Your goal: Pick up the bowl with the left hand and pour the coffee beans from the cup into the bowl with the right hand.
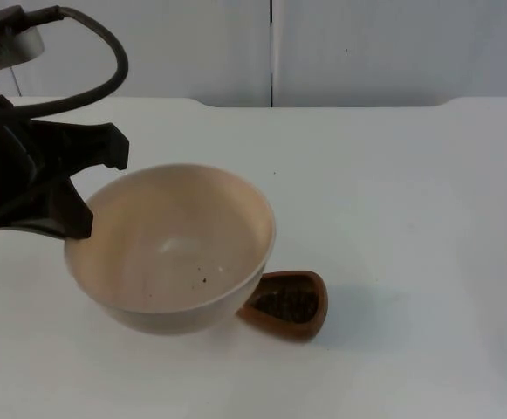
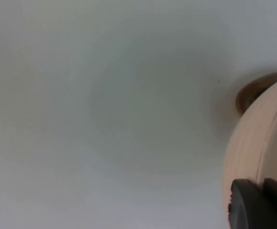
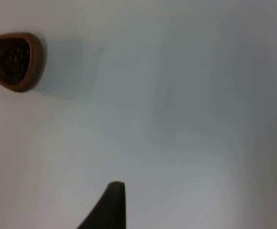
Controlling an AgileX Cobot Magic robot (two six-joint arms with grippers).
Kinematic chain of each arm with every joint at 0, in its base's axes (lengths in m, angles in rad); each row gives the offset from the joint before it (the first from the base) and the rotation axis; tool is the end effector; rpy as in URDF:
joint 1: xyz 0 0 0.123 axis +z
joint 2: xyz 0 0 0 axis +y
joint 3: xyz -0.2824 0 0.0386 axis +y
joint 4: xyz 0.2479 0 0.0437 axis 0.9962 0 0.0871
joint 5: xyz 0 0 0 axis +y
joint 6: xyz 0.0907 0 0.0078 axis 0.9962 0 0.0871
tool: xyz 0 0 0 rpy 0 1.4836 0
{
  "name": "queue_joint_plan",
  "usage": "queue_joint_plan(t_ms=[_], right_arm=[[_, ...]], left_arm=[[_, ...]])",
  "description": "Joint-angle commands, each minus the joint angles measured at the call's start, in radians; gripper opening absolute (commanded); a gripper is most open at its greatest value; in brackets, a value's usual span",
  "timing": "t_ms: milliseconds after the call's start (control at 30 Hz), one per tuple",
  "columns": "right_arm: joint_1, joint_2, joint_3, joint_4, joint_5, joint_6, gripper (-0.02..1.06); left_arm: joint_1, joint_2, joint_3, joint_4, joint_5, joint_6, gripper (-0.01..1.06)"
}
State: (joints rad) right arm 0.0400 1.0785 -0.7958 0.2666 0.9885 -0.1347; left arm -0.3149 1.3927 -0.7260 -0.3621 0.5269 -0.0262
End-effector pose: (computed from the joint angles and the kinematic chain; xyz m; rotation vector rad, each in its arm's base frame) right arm 0.1846 0.0275 0.2812 -0.0971 2.7265 0.3189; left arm 0.2347 -0.0935 0.2099 0.0235 2.6976 -0.4483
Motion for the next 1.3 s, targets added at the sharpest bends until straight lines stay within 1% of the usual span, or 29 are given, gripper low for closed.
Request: queue_joint_plan(t_ms=[0, 67, 100, 233, 267, 300, 333, 433, 467, 600, 633, 733, 767, 800, 833, 967, 1000, 1100, 1167, 1267], right_arm=[[0.019, 0.029, -0.012, 0.011, -0.013, -0.014, 1.05], [0.073, 0.057, -0.012, 0.006, -0.047, -0.008, 1.05], [0.073, 0.057, -0.012, 0.006, -0.047, -0.008, 1.05], [0.206, 0.108, -0.012, 0.005, -0.136, 0.035, 1.05], [0.252, 0.126, -0.012, -0.003, -0.157, 0.058, 1.05], [0.252, 0.126, -0.012, -0.003, -0.157, 0.058, 1.05], [0.285, 0.147, -0.014, -0.013, -0.172, 0.086, 1.05], [0.391, 0.223, -0.049, -0.066, -0.177, 0.179, 1.05], [0.391, 0.223, -0.049, -0.066, -0.177, 0.179, 1.05], [0.511, 0.345, -0.135, -0.164, -0.174, 0.349, 1.05], [0.511, 0.345, -0.135, -0.164, -0.174, 0.349, 1.05], [0.584, 0.443, -0.216, -0.250, -0.174, 0.476, 1.05], [0.602, 0.478, -0.248, -0.267, -0.174, 0.504, 1.05], [0.602, 0.478, -0.248, -0.267, -0.174, 0.504, 1.05], [0.622, 0.524, -0.292, -0.267, -0.174, 0.531, 1.05], [0.649, 0.641, -0.386, -0.267, -0.170, 0.630, 1.03], [0.649, 0.641, -0.386, -0.267, -0.170, 0.630, 1.03], [0.658, 0.714, -0.432, -0.267, -0.166, 0.680, 0.99], [0.662, 0.734, -0.437, -0.267, -0.169, 0.688, 0.98], [0.665, 0.781, -0.441, -0.308, -0.169, 0.736, 0.95]], left_arm=[[0.002, -0.010, 0.003, -0.018, -0.019, -0.009, 0.00], [0.002, -0.010, 0.003, -0.018, -0.021, -0.009, 0.00], [0.002, -0.010, 0.003, -0.018, -0.021, -0.009, 0.00], [0.002, -0.010, 0.003, -0.019, -0.031, -0.009, 0.00], [0.002, -0.010, 0.003, -0.019, -0.035, -0.009, 0.00], [0.002, -0.010, 0.003, -0.019, -0.035, -0.009, 0.00], [0.002, -0.010, 0.003, -0.019, -0.035, -0.009, 0.00], [0.002, -0.010, 0.003, -0.019, -0.037, -0.009, 0.00], [0.002, -0.010, 0.003, -0.019, -0.037, -0.009, 0.00], [0.002, -0.010, 0.003, -0.019, -0.039, -0.009, 0.00], [0.002, -0.010, 0.003, -0.019, -0.039, -0.009, 0.00], [0.002, -0.010, 0.003, -0.019, -0.039, -0.009, 0.00], [0.002, -0.010, 0.003, -0.019, -0.039, -0.009, 0.00], [0.002, -0.010, 0.003, -0.019, -0.039, -0.009, 0.00], [0.002, -0.010, 0.003, -0.019, -0.039, -0.009, 0.00], [0.002, -0.010, 0.003, -0.019, -0.043, -0.009, 0.00], [0.002, -0.010, 0.003, -0.019, -0.043, -0.009, 0.00], [0.002, -0.010, 0.003, -0.032, -0.043, -0.009, 0.00], [0.002, -0.010, 0.003, -0.032, -0.043, -0.009, 0.00], [0.002, -0.010, 0.003, -0.034, -0.043, -0.009, 0.00]])
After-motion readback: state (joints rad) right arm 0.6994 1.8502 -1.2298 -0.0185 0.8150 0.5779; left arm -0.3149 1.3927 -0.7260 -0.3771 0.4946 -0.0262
